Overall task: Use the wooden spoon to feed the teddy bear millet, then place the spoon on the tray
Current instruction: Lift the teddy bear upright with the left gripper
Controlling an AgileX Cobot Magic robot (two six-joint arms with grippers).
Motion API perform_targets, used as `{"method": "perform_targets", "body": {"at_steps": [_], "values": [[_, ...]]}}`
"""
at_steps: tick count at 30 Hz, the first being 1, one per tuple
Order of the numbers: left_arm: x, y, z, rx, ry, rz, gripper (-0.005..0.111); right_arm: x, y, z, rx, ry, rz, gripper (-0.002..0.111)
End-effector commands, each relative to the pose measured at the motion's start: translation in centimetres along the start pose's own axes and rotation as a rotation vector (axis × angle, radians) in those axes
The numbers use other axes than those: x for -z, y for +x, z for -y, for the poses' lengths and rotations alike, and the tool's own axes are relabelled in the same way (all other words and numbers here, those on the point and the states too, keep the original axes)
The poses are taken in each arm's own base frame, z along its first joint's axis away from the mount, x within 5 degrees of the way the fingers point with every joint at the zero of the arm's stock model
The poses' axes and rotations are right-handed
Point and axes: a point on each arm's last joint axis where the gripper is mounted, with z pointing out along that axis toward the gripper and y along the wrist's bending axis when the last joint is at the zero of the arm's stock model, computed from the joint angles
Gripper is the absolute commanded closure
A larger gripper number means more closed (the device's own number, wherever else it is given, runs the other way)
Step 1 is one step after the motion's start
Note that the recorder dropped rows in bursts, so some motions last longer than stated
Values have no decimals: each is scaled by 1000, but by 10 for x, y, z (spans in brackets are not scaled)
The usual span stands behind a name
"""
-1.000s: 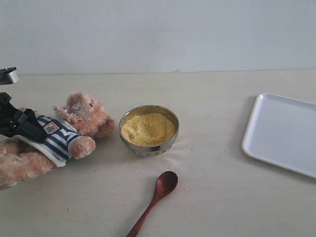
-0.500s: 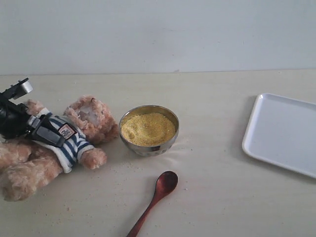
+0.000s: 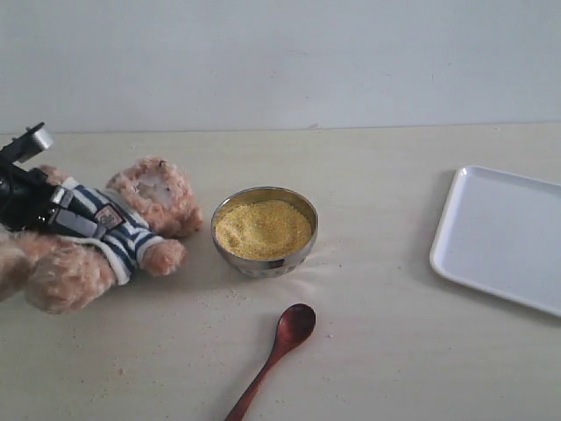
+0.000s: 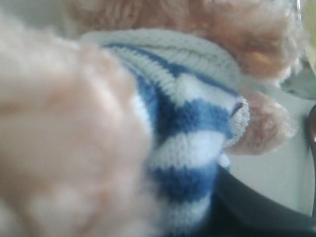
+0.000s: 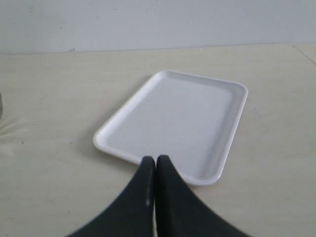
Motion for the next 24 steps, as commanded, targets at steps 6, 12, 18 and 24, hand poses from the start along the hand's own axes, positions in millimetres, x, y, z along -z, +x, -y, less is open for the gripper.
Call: {"method": "perform_targets", "body": {"at_steps": [6,12,18,24], "values": [[67,-24,62,149,67,334,102,0,-1,0,0,1,17,108],[52,4,67,211,97,424,102,0,-3,1,131,16,31,108],[36,29,74,232,227,588,102,1,-7,1,180,16,80,108],[31,39,79,198,273,611,102,3,-22,-4,-222,-68,244,108]]}}
